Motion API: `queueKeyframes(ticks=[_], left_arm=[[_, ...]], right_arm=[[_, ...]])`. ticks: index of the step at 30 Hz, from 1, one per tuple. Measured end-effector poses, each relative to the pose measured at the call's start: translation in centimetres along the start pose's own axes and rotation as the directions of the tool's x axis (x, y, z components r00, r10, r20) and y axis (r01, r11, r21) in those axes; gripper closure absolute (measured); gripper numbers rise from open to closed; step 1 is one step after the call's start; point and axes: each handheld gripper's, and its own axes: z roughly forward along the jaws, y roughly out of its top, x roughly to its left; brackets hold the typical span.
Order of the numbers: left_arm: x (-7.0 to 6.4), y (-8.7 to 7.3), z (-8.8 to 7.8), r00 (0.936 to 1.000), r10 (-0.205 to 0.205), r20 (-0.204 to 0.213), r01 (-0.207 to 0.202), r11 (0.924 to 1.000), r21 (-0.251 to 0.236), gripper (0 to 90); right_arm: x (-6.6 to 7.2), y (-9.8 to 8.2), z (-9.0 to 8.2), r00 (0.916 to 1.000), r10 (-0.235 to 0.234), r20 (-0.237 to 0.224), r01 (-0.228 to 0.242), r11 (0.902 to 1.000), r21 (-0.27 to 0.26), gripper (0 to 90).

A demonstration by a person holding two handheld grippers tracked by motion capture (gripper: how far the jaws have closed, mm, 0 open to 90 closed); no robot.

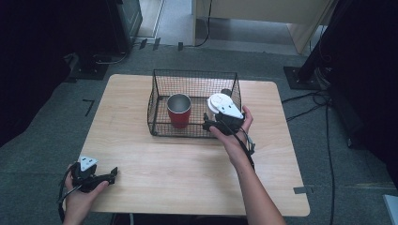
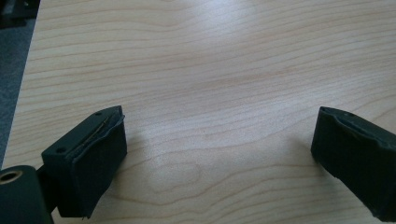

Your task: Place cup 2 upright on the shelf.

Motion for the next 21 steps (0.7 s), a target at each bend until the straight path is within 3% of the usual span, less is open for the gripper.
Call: queueKeyframes(ticks=[14,21], left_arm=[[0.0,0.0,0.0,1.0000,-0.001,0.000,0.001,1.0000,-0.001,4.0],[0.0,0.0,0.0,1.0000,-0.001,0.000,0.001,1.0000,-0.001,4.0]], right_arm=[[-0.3,-0.3,-2.0,0.9996,0.004,-0.027,-0.005,0.9996,-0.029,2.4],[-1.1,-0.7,-3.3,0.9994,0.016,-0.030,-0.017,0.9989,-0.043,2.3]])
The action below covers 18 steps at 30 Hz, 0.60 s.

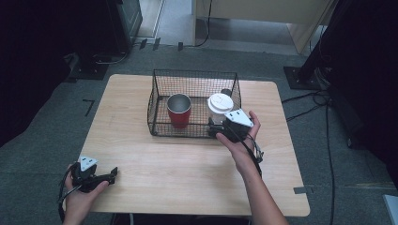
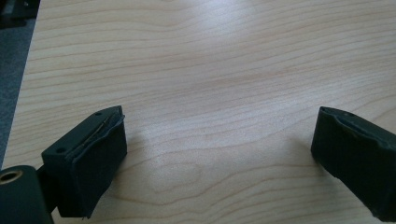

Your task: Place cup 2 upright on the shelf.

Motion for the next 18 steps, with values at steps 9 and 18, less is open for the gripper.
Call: queueKeyframes(ticks=[9,18], left_arm=[[0.0,0.0,0.0,1.0000,0.000,0.000,0.000,1.0000,0.000,4.0],[0.0,0.0,0.0,1.0000,0.001,0.000,-0.001,1.0000,0.001,4.0]], right_arm=[[-1.1,-1.1,-1.5,1.0000,0.004,-0.003,-0.004,0.9999,-0.015,2.4],[-2.9,-2.3,-2.7,0.9992,0.032,0.023,-0.032,0.9993,-0.019,2.4]])
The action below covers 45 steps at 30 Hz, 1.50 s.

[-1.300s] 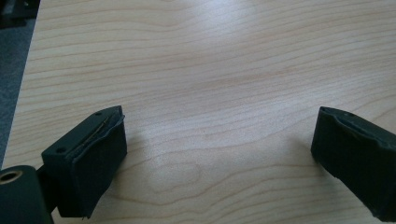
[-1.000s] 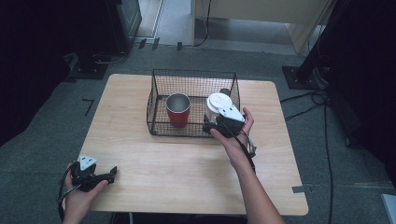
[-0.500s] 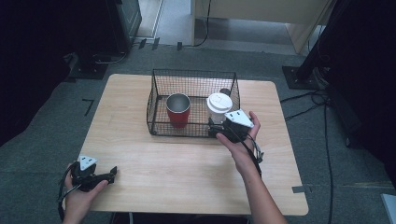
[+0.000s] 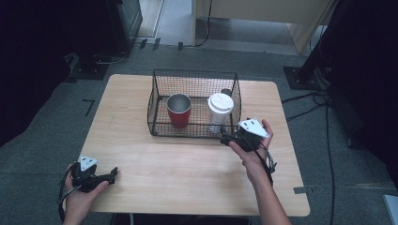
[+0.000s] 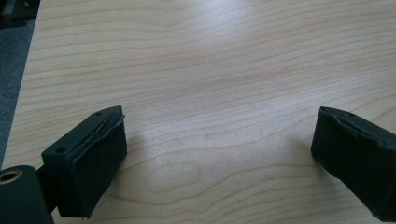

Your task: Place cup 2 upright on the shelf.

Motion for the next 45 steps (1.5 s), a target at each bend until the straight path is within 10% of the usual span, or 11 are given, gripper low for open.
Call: queueKeyframes(ticks=[19,45], left_arm=[[0.0,0.0,0.0,1.0000,-0.001,0.000,0.001,1.0000,-0.001,4.0],[0.0,0.0,0.0,1.0000,0.000,-0.001,0.000,1.0000,0.000,4.0]], right_arm=[[-4.6,-2.3,-2.2,0.9950,0.059,0.080,-0.060,0.9981,0.010,2.4],[-7.6,-7.6,-3.7,0.9839,0.097,0.150,-0.111,0.9899,0.088,2.4]])
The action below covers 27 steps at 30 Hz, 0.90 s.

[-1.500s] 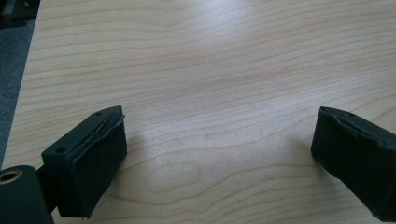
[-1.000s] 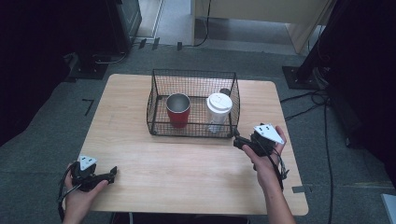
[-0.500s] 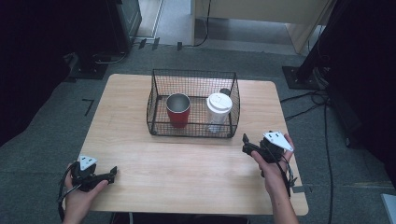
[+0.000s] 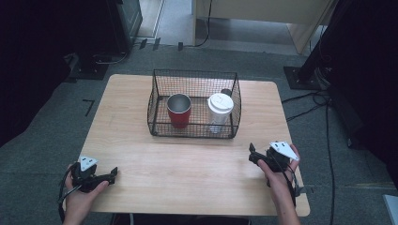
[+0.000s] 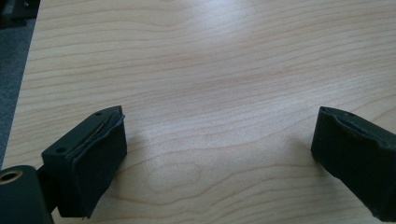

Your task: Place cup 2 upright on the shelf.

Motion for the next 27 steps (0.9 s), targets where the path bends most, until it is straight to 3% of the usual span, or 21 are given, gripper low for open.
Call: queueKeyframes(ticks=[12,27], left_arm=[[0.0,0.0,0.0,1.0000,0.000,0.000,0.000,1.0000,0.000,4.0],[0.0,0.0,0.0,1.0000,-0.001,-0.001,0.001,1.0000,-0.002,4.3]], right_arm=[[-1.8,-2.9,-0.5,0.9991,0.014,0.041,-0.017,0.9979,0.063,2.4],[-3.7,-3.9,-1.5,0.9975,0.033,0.063,-0.039,0.9940,0.102,2.4]])
